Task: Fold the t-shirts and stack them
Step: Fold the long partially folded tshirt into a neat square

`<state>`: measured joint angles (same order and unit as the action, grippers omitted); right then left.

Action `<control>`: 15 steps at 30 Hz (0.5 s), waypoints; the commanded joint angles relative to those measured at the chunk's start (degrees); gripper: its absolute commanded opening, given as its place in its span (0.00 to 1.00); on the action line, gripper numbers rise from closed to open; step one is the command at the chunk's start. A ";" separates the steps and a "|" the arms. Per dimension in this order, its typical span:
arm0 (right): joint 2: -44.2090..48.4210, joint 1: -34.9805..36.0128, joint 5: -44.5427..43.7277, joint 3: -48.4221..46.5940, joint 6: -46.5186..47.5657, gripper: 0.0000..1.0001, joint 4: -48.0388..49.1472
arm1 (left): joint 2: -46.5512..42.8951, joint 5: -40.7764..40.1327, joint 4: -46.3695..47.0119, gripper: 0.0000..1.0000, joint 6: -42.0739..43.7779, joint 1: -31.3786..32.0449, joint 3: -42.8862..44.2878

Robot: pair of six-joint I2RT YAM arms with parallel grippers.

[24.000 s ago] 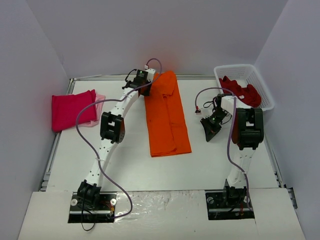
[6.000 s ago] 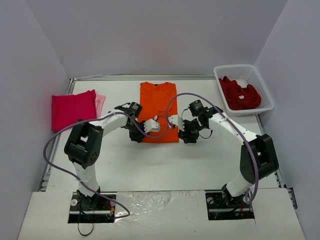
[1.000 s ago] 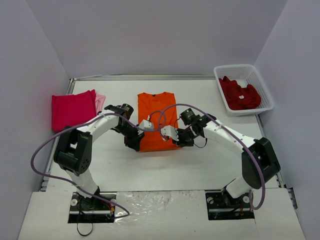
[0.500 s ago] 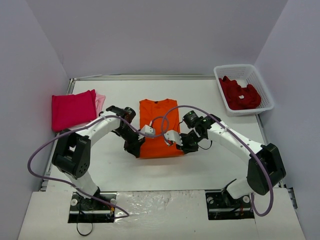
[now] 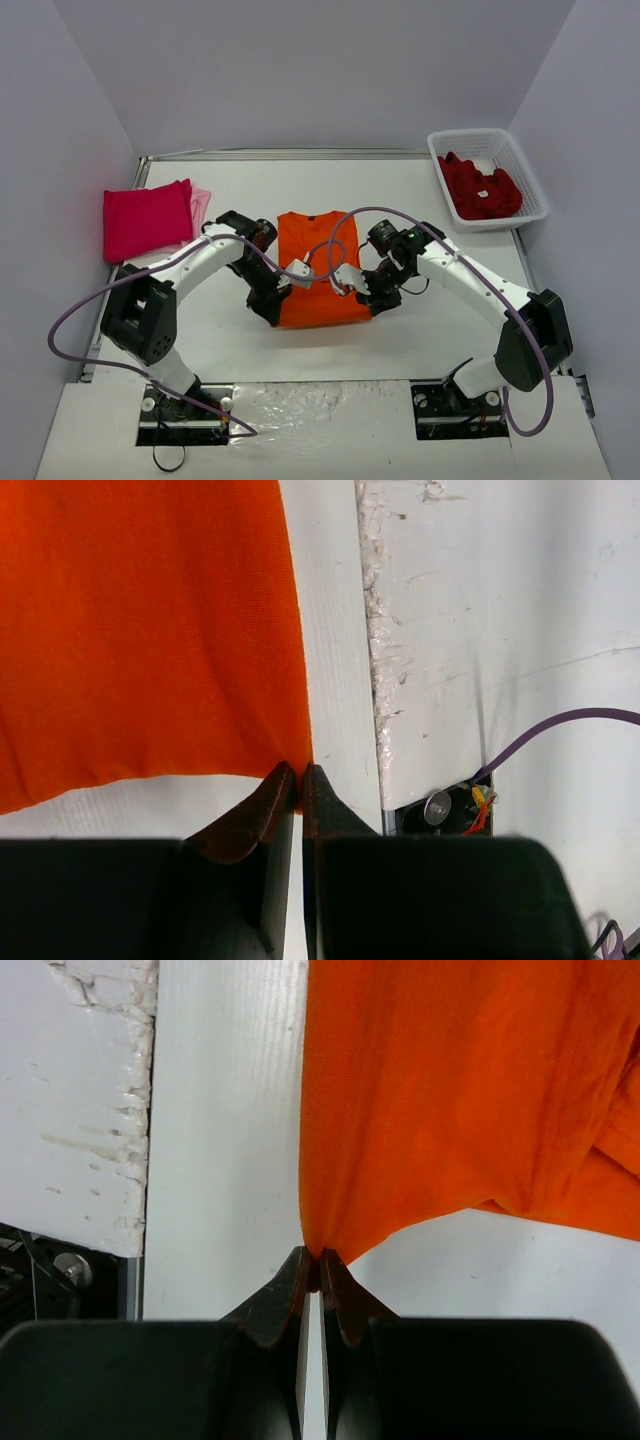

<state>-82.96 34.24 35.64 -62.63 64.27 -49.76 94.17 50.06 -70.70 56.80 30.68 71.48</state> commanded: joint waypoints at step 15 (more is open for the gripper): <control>1.05 -0.40 0.66 -12.16 1.12 0.00 -14.75 | -7.60 -3.92 -10.95 0.02 5.69 1.76 8.32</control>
<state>-81.73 34.22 36.95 -71.81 66.67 -58.76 88.68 47.88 -74.00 58.28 31.59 76.71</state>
